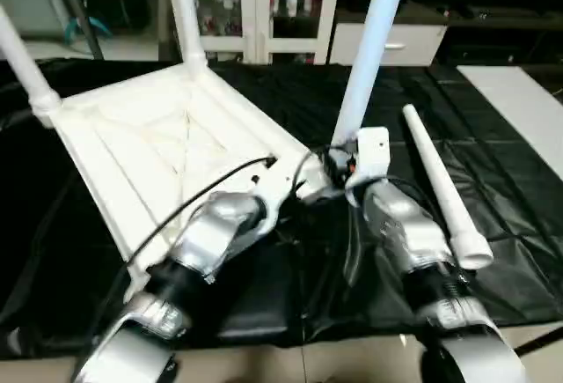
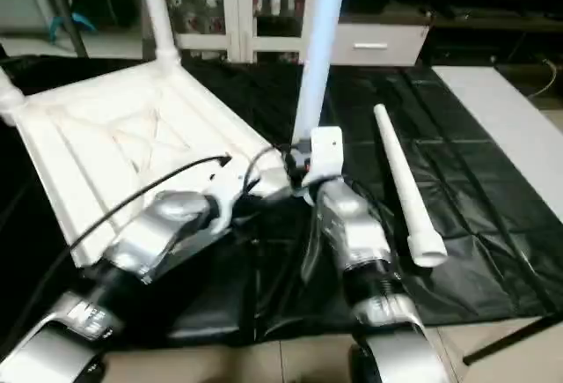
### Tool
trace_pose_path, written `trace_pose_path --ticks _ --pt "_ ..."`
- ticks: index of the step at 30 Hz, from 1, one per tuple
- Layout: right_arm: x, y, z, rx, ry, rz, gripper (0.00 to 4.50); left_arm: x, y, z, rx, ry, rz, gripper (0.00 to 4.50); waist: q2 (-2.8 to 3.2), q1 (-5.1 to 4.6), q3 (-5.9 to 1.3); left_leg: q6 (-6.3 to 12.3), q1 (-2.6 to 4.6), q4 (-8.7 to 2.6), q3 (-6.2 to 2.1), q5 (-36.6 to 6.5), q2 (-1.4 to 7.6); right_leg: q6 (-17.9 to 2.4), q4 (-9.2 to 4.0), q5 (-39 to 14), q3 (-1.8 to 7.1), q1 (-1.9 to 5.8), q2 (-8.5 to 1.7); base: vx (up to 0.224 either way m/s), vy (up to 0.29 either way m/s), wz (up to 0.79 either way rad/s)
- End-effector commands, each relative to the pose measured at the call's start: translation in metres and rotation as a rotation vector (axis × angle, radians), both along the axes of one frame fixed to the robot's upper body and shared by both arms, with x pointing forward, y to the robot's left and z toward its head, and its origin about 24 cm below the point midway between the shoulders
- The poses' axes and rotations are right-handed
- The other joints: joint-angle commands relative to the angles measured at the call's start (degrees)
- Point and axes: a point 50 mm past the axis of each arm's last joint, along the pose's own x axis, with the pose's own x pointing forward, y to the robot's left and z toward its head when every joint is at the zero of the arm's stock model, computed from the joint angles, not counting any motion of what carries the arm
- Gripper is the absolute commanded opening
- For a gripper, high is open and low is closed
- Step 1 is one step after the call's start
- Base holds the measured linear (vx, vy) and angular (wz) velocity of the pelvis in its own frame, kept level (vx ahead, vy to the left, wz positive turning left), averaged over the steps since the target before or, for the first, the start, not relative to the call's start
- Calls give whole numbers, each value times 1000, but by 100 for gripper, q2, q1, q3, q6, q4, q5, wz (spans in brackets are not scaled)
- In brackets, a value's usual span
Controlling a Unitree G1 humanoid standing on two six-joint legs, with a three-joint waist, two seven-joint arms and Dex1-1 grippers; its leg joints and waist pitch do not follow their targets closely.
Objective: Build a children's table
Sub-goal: Rotate leg to tighten
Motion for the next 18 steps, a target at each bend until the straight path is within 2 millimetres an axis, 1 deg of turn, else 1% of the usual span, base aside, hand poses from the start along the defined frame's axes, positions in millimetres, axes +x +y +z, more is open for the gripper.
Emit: trace_pose_path --ticks 1,2,3,4,6,7,8,9,10,11,12,13,14,15,16,17,18 --pt "-7 -3 -7 -17 54 61 323 -6 -3 6 -37 -32 -80 0 31 47 -323 229 2 -404 -17 -1096 154 -1278 -421 -929 185 287 -209 0 0 0" --pt "-10 -10 -3 -30 46 110 323 -10 0 6 -36 -19 -114 0 45 44 -328 208 -1 -398 -11 -1072 158 -1321 -414 -855 192 290 -213 0 0 0" --pt "-12 -16 -1 -40 42 147 336 -14 2 7 -35 -10 -140 0 38 60 -337 215 6 -391 -15 -1026 160 -1349 -401 -741 186 308 -206 0 0 0" --pt "-16 -23 4 -50 34 206 349 -18 5 7 -33 10 -171 0 30 83 -337 267 -4 -383 -8 -909 169 -1406 -369 -497 194 315 -203 0 0 0" --pt "-23 -32 12 -71 25 329 358 -24 10 8 -22 25 -230 0 37 128 -327 345 5 -383 -2 -872 172 -1443 -365 -410 189 320 -197 0 0 0" --pt "-28 -37 15 -89 30 390 376 -28 13 8 -19 35 -265 0 51 174 -328 393 31 -372 7 -833 191 -1481 -351 -316 197 305 -201 0 0 0" --pt "-28 -37 15 -89 30 390 376 -28 13 8 -19 35 -265 0 50 183 -315 401 22 -377 13 -848 184 -1502 -355 -347 193 303 -195 0 0 0" --pt "-32 -41 17 -103 36 435 376 -32 14 8 -16 41 -292 0 55 190 -312 394 26 -380 16 -871 189 -1502 -356 -384 196 299 -196 0 0 0" --pt "-40 -47 18 -138 47 543 388 -37 16 10 -17 39 -349 0 35 210 -306 368 29 -383 16 -929 195 -1477 -371 -496 197 302 -201 0 0 0" --pt "-42 -48 19 -146 49 568 398 -39 16 11 -19 38 -364 0 29 236 -305 364 44 -382 21 -966 205 -1459 -372 -560 203 297 -209 0 0 0" --pt "-47 -51 20 -156 57 622 398 -42 16 13 -26 40 -401 0 28 237 -301 364 33 -382 19 -955 201 -1457 -367 -573 204 297 -208 0 0 0" --pt "-49 -52 20 -157 63 650 398 -44 16 14 -31 42 -422 0 29 277 -303 365 47 -379 26 -945 206 -1442 -374 -596 212 297 -218 0 0 0" --pt "-50 -52 20 -156 68 671 398 -45 15 15 -33 43 -433 0 20 284 -296 368 51 -376 38 -969 200 -1458 -376 -644 217 274 -210 0 0 0" --pt "-51 -52 21 -156 71 682 398 -46 15 15 -34 43 -439 0 20 284 -296 368 51 -376 38 -969 200 -1458 -376 -644 217 274 -210 0 0 0" --pt "-52 -52 20 -165 78 703 398 -47 16 15 -38 49 -443 0 72 294 -291 309 51 -383 28 -1012 193 -1445 -380 -779 211 265 -210 0 0 0" --pt "-54 -52 19 -181 85 728 398 -47 16 15 -38 54 -446 0 47 285 -285 252 59 -385 34 -1121 196 -1425 -400 -898 213 257 -204 0 0 0" --pt "-56 -53 18 -195 93 749 398 -48 16 15 -33 60 -451 0 57 291 -286 202 65 -391 27 -1220 198 -1404 -405 -976 211 259 -198 0 0 0"
